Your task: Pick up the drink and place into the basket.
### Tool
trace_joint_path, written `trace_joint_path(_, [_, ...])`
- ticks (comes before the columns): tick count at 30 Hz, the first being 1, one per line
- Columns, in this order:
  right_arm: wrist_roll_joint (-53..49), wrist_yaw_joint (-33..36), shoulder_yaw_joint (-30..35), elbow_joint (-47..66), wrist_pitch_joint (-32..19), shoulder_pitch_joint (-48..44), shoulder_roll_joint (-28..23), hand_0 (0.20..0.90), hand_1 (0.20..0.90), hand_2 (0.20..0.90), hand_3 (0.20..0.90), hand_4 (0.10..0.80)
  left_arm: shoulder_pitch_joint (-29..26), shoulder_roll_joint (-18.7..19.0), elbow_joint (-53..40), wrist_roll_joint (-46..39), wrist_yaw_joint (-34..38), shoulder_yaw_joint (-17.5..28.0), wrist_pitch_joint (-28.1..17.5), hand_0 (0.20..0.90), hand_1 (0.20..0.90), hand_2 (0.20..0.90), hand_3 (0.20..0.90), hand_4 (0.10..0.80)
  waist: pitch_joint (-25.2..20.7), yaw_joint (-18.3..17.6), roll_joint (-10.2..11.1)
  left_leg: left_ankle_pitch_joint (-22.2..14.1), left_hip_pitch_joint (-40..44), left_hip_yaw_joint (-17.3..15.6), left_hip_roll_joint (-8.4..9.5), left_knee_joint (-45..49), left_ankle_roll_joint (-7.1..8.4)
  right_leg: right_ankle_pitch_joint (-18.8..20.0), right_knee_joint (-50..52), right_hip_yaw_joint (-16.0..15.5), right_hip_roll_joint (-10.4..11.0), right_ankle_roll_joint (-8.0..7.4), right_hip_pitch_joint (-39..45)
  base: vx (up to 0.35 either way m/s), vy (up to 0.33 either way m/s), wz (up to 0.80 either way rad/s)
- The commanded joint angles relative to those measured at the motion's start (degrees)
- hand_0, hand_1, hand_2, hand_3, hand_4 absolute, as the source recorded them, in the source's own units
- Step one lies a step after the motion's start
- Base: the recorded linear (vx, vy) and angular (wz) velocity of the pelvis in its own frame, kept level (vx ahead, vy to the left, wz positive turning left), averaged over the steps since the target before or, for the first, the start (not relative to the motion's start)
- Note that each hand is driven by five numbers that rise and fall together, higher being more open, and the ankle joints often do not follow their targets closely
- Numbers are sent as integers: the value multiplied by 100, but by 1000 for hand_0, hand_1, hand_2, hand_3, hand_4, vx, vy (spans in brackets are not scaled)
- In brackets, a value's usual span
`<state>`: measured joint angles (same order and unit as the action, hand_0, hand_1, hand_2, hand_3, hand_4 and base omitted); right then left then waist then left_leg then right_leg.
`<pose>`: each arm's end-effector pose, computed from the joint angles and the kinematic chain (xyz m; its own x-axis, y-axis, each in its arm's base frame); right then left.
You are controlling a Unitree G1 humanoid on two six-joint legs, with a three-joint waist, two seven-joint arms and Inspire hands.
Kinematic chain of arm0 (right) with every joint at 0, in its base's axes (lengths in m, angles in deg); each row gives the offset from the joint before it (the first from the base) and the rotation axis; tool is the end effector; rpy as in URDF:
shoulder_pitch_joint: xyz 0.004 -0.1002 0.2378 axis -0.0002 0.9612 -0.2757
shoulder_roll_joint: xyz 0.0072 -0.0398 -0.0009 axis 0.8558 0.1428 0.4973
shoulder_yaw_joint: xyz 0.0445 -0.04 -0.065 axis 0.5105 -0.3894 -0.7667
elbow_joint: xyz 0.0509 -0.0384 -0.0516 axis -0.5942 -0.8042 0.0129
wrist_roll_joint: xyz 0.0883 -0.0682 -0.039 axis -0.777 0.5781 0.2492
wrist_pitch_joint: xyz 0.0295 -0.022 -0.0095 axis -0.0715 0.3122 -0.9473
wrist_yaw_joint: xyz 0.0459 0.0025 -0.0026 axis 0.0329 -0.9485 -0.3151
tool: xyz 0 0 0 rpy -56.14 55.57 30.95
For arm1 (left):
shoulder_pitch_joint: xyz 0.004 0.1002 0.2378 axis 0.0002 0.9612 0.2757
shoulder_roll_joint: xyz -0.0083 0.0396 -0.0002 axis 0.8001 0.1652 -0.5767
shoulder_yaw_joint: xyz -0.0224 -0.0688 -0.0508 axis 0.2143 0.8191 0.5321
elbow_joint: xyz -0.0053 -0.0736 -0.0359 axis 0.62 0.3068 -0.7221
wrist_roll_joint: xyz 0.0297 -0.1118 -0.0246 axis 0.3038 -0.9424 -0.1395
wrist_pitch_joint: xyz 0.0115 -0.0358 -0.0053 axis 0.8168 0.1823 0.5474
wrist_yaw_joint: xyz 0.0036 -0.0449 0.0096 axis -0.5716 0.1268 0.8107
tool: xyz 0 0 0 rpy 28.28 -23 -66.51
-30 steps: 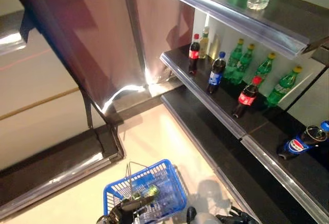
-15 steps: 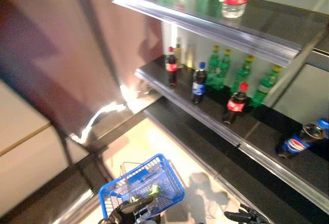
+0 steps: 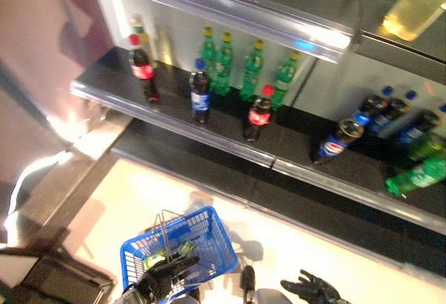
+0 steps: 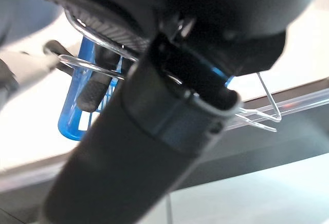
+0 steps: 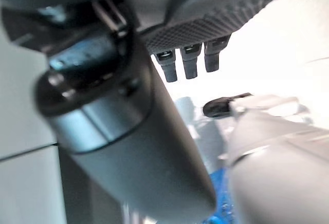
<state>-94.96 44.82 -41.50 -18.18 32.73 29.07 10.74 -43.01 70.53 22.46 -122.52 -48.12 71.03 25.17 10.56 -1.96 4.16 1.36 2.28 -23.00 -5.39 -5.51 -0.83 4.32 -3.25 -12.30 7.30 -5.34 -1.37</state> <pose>0.0902 -0.2368 -0.1109 0.4954 -0.0347 -0.8680 0.1280 0.9912 0.0335 0.1060 0.2514 -0.1042 0.5872 -0.1469 -0.7960 -0.3491 0.8413 -0.4128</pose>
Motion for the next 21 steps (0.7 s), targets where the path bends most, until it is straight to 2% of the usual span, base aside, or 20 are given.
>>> trace_joint_path(1, [-183,-11,-35,-69,-120,-12,-176,900,900,900,900,800,-236,90,-137,-252,-513,285,-309,300,300,300,200,100,-353,87,-12,-27,-333,680,106,51,261,233,208,60,488,-557,88,3,-18,-51])
trace_joint_path(3, [-149,-21,-16,-76,-97,-17,-181,900,900,900,900,800,-220,91,-127,-250,-505,291,-310,300,300,300,200,100,-374,86,-18,-33,-305,643,92,51,261,243,205,35,512,-555,95,10,-59,-57])
trace_joint_path(5, [84,-70,132,-268,-21,10,-232,900,900,900,900,800,-101,136,-67,-192,-548,355,-260,300,300,300,200,100,-544,59,-70,-105,-78,455,-69,172,300,184,263,23,695,-574,247,116,-322,-57])
trace_joint_path(6, [120,-84,132,-339,-8,18,-244,900,900,900,900,800,-65,170,-50,-217,-520,363,-222,300,300,300,200,100,-570,46,-101,-137,-17,523,-158,243,329,71,365,132,689,-555,270,216,-402,-52])
trace_joint_path(8, [410,-98,92,-407,105,43,-285,900,900,900,900,800,78,229,19,-274,-497,517,-206,300,300,300,200,100,-605,86,-123,-146,122,600,-301,339,425,-94,272,32,610,-569,442,191,-268,-34])
trace_joint_path(12, [494,-115,-59,-398,170,-52,-392,900,900,900,900,800,249,132,44,-375,-558,627,-208,300,300,300,200,100,-629,251,-186,-187,74,1107,-234,478,504,-175,49,113,464,-436,589,92,-95,-24])
trace_joint_path(14, [333,-1,-64,-417,217,-126,-424,900,900,900,900,800,244,58,56,-303,-614,553,-169,300,300,300,200,100,-633,226,-254,-112,108,1047,-325,457,587,-193,26,3,439,-400,659,47,-22,-32])
trace_joint_path(17, [140,-62,-53,-397,172,-173,-408,900,900,900,900,800,193,-29,44,-312,-610,407,-169,300,300,300,200,100,-643,187,-306,-41,230,1088,-302,240,603,-211,12,-103,445,-402,759,31,14,3])
trace_joint_path(21, [290,-70,-13,-451,142,-68,-371,900,900,900,900,800,168,-22,61,-348,-604,471,-175,300,300,300,200,100,-715,89,-337,-54,382,1094,-249,57,585,-256,16,-151,436,-389,822,70,30,11])
